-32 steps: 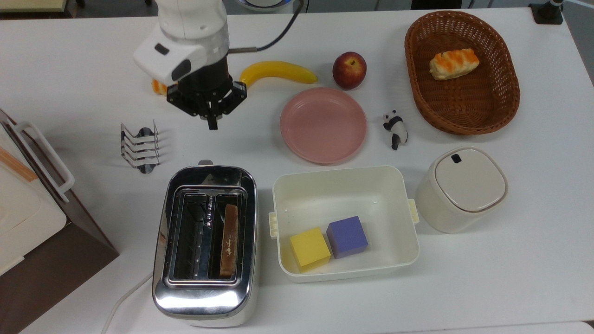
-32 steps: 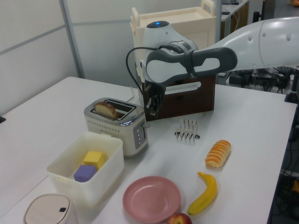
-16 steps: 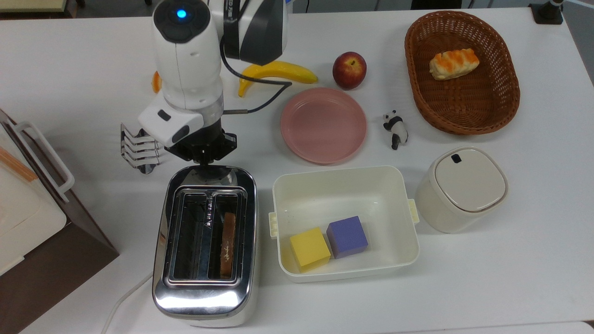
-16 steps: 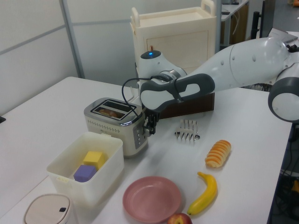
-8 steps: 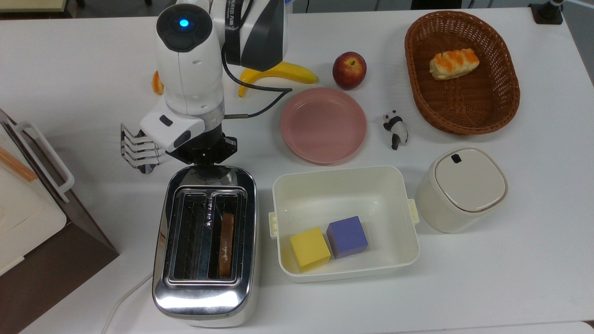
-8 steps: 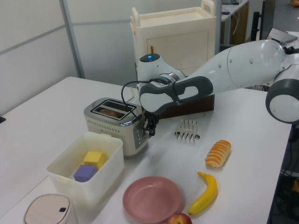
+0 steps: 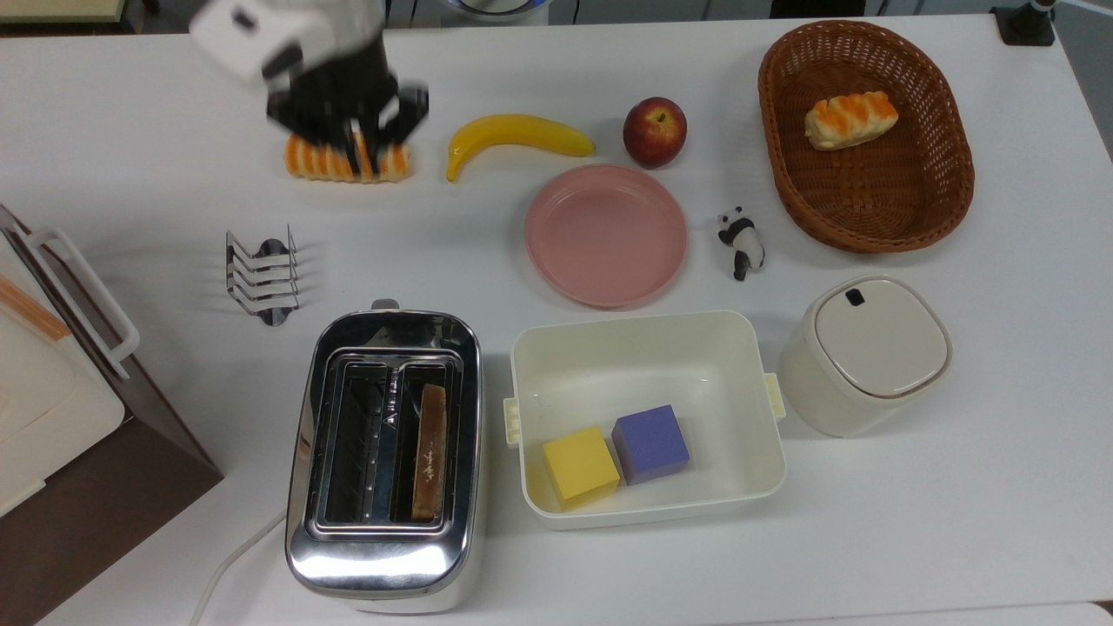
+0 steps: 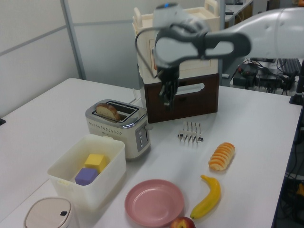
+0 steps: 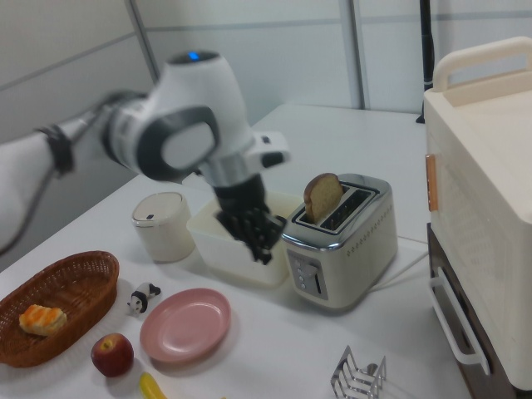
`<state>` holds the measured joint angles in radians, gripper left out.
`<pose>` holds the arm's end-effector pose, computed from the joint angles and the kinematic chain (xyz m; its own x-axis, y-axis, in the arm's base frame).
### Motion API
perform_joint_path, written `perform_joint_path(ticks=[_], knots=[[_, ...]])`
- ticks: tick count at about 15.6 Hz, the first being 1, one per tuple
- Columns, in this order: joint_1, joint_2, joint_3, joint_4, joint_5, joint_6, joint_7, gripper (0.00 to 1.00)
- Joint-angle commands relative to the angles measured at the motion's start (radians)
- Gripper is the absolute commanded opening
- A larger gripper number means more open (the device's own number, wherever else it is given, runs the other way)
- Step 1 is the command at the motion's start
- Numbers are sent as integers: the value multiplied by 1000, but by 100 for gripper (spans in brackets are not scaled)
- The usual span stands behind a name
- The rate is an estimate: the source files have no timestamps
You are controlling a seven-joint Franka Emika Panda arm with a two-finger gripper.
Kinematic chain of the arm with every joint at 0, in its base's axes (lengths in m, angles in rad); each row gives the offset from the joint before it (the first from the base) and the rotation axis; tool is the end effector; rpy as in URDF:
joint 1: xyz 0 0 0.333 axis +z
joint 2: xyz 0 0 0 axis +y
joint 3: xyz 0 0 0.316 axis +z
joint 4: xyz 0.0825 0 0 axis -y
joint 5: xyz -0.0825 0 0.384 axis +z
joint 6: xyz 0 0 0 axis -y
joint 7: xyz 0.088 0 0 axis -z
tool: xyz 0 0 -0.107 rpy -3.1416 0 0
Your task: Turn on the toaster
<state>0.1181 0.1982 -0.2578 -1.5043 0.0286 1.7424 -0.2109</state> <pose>0.6216 -0.0703 0.5581 0.9965 0.0735 0.0408 0.0722 -0.9969 0.0311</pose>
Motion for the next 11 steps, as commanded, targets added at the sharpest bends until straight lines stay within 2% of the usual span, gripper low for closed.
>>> perform_joint_path(ticks=[1,2,6,8,11], knots=[[18,-112,14,-56,1,-142,-10,93],[20,-129,18,-59,1,-164,-8,100],[9,-192,43,-79,-1,-169,-2,100],[-11,-203,72,-86,-2,-167,-2,100],[-81,-201,152,-99,-2,-156,-1,100]])
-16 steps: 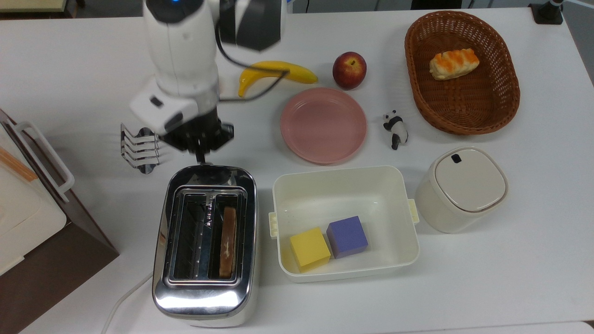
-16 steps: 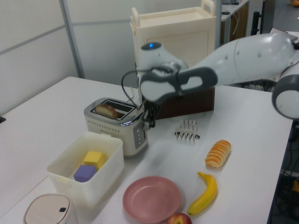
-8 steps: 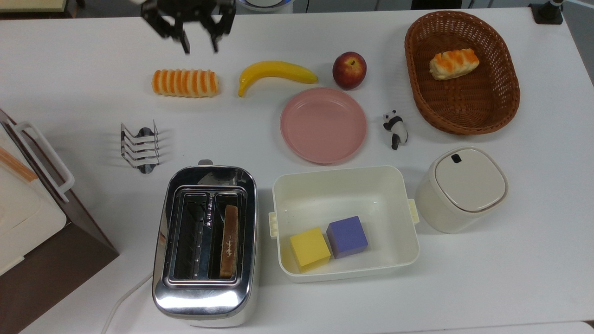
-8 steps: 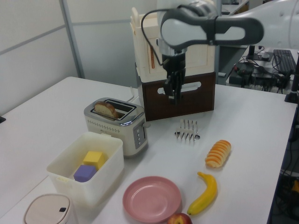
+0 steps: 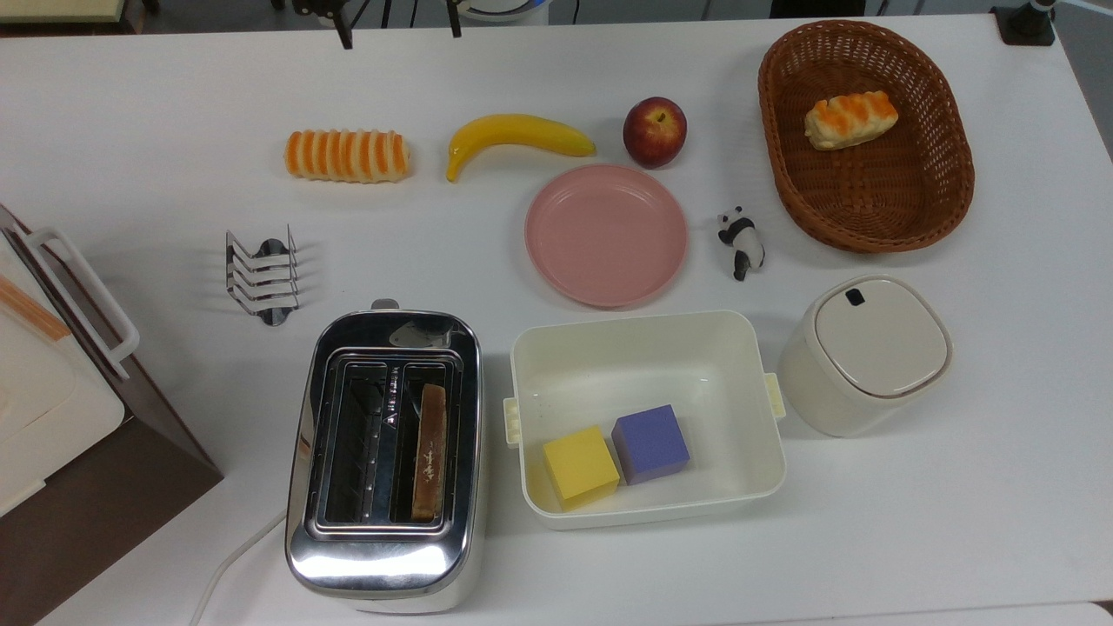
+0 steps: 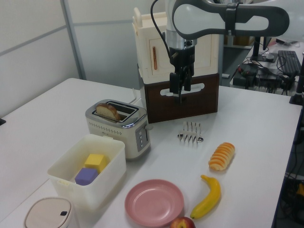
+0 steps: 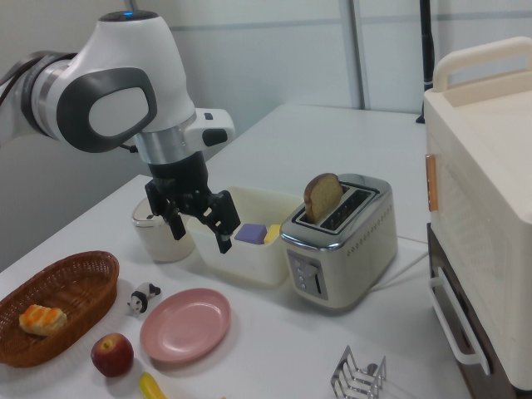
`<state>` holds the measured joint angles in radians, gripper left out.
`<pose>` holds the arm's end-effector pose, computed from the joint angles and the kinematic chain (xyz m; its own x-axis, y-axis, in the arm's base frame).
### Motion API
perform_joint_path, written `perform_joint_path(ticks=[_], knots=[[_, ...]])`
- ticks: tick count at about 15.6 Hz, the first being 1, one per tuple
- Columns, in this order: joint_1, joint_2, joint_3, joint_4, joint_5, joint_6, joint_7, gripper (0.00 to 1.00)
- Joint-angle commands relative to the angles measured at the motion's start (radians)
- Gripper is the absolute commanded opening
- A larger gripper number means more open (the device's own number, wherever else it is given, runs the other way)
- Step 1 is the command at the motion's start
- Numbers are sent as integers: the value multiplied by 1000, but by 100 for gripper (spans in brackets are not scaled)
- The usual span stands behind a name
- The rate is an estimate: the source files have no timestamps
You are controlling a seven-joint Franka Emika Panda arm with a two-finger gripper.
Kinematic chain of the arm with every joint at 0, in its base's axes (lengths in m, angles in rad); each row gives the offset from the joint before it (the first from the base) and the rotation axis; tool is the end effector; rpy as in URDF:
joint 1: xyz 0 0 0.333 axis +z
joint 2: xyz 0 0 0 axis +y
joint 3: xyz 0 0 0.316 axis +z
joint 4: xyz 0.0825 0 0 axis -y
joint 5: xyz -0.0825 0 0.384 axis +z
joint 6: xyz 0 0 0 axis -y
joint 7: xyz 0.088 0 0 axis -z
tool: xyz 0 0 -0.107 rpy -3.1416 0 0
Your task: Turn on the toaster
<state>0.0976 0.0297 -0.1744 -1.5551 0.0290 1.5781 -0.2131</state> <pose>0.5628 -0.0387 0.6162 0.9908 0.1357 -0.0011 0.1356 -0.9905 -0.0246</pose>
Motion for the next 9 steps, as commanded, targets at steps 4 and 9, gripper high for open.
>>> perform_joint_path(ticks=[4,9], knots=[[-70,-27,69,-39,3,-1,76,100],[-64,-25,64,-39,-4,-3,123,100]])
